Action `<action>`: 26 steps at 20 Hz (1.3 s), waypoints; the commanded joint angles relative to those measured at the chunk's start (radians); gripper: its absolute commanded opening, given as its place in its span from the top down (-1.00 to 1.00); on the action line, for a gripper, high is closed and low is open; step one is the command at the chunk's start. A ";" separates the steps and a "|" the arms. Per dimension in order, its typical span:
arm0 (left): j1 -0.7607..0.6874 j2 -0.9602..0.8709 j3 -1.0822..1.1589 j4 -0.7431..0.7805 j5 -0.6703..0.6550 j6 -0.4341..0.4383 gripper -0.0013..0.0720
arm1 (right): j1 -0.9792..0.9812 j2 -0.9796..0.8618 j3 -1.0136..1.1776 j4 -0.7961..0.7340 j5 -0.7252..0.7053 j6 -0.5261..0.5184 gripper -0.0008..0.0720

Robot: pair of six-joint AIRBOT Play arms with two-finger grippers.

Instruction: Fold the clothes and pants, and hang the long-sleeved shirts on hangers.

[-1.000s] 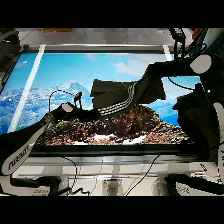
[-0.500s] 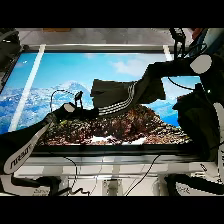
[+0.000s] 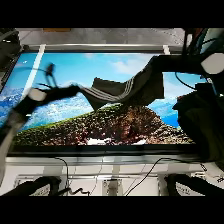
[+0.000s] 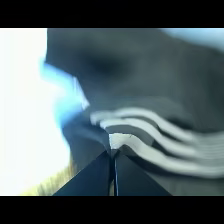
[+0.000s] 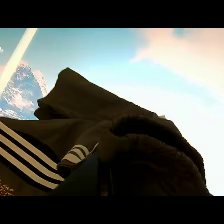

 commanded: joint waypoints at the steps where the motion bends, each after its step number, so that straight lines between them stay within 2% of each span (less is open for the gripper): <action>1: 0.122 0.251 0.086 0.015 0.065 0.046 0.93 | 0.002 0.113 0.000 0.080 -0.023 -0.050 0.92; 5: 0.186 0.538 0.122 0.019 0.284 0.047 0.92 | 0.111 0.296 0.000 0.101 -0.050 -0.048 0.92; 7: 0.189 0.663 0.122 0.072 0.371 0.047 0.92 | 0.198 0.385 0.000 0.101 -0.086 -0.002 0.92; 11: 0.189 0.841 0.123 0.226 0.410 0.047 0.93 | 0.351 0.509 0.000 0.102 -0.203 0.099 0.92; 14: 0.190 0.871 0.123 0.274 0.409 0.046 0.93 | 0.411 0.515 0.000 0.099 -0.253 0.172 0.92; 17: 0.190 0.781 0.123 0.274 0.315 0.038 0.93 | 0.413 0.434 -0.001 -0.007 -0.245 0.254 0.92; 20: 0.188 0.579 0.123 0.273 0.021 -0.035 0.93 | 0.398 0.282 -0.003 -0.187 -0.204 0.335 0.92; 22: 0.187 0.401 0.122 0.265 -0.122 -0.037 0.93 | 0.336 0.152 -0.003 -0.258 -0.172 0.407 0.92; 24: 0.175 0.233 0.123 0.262 -0.108 -0.037 0.93 | 0.248 0.003 -0.003 -0.257 -0.151 0.449 0.92; 26: 0.149 0.098 0.123 0.212 -0.007 -0.036 0.93 | 0.180 -0.121 -0.003 -0.251 -0.169 0.468 0.92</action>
